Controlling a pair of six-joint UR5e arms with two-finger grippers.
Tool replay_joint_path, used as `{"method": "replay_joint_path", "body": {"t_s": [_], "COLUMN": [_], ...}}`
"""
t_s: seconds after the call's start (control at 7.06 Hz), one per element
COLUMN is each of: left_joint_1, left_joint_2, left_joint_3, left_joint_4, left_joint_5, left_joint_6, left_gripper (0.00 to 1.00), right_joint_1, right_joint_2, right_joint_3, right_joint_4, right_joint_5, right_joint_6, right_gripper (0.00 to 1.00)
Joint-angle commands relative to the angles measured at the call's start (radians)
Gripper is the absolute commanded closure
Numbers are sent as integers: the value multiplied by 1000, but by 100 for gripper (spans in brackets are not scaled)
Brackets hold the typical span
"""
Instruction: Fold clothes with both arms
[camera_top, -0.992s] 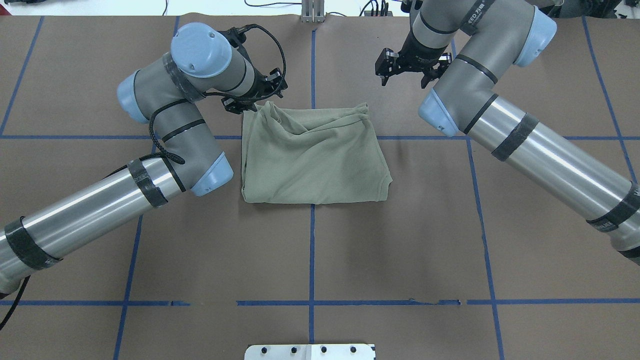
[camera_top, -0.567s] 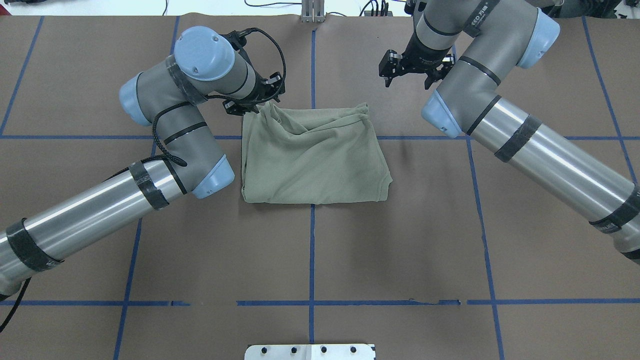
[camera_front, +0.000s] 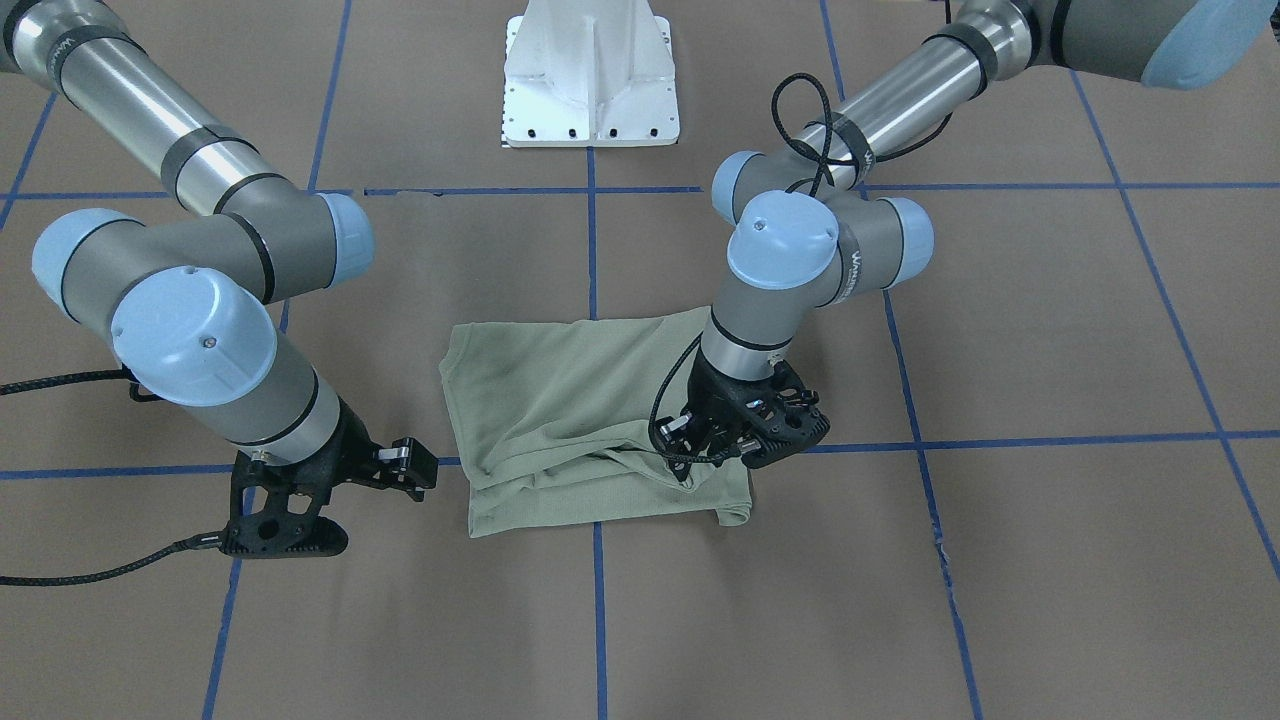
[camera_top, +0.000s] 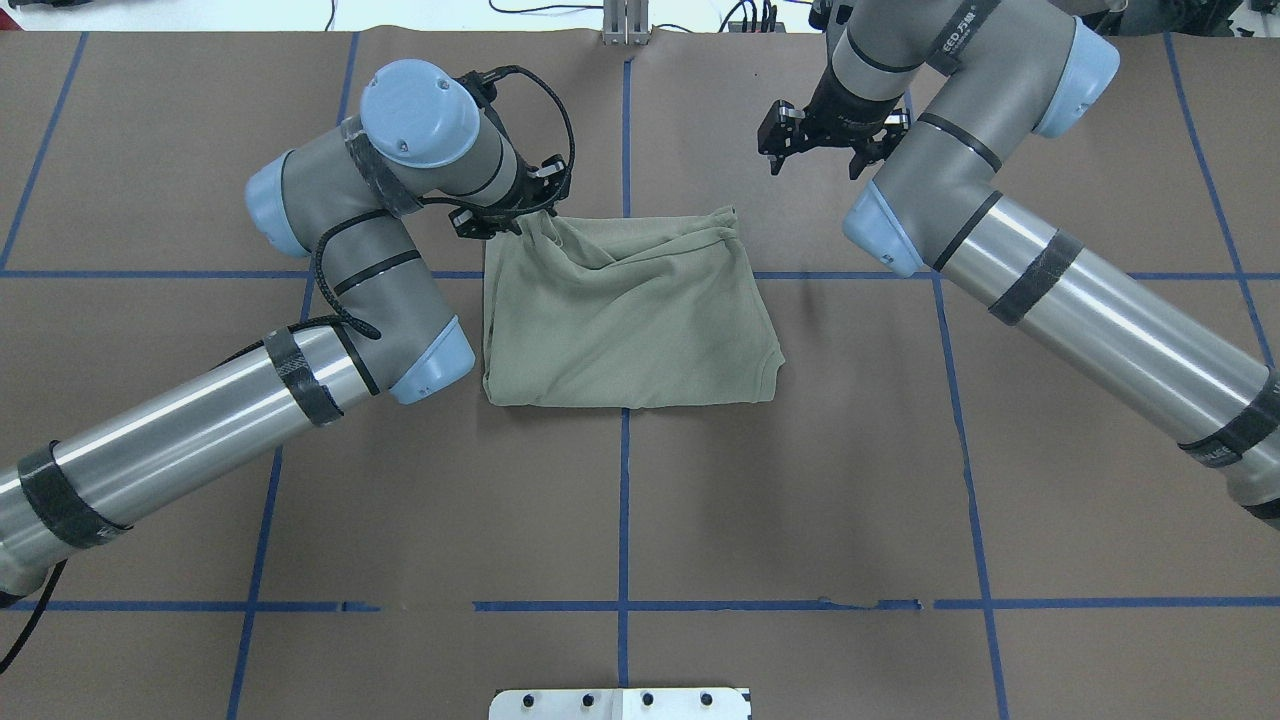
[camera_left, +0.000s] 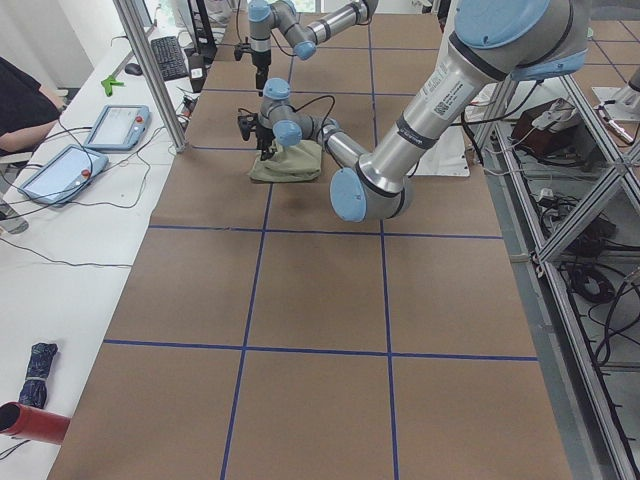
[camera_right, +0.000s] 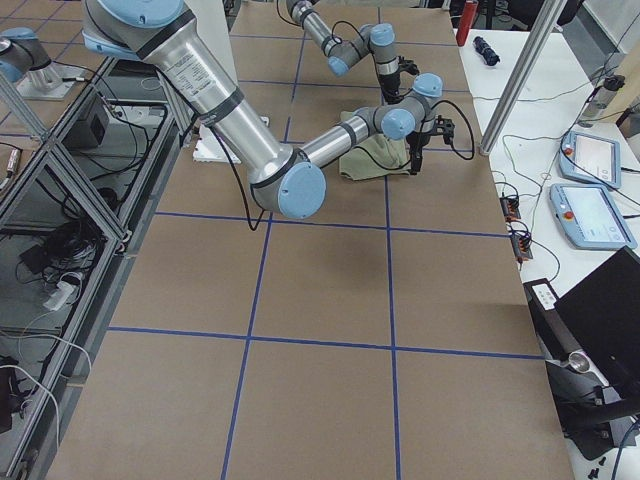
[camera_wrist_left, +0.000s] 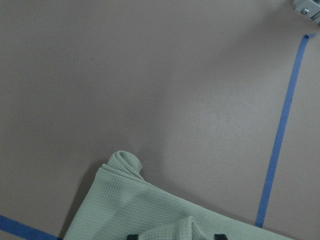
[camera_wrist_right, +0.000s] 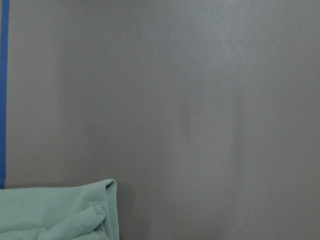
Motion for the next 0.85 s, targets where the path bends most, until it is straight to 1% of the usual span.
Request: {"method": "replay_joint_path", "body": {"t_s": [0.0,0.14,0.43,0.57,0.71], "left_joint_1": [8,8,7,5,1], "left_joint_2": [1,-2,-1,0,4], "left_joint_3": [-1,-2,-9,-4,1], "left_joint_4": [4,17,37,37,37], "left_joint_5": [0,0,2,32,90], "left_joint_6": [-4,-4,7,48,133], "left_gripper": [85,100,100,100,100], "right_joint_1": [-1,-1,-1,-1,1], "right_joint_2": [-1,-1,1,1,-1], "right_joint_3": [0,0,0,0,-1], "right_joint_4": [0,0,0,0,0], "right_joint_5": [-3,-5,-3,-2,0], "right_joint_6": [0,0,0,0,0], "right_gripper": [0,0,0,0,0]}}
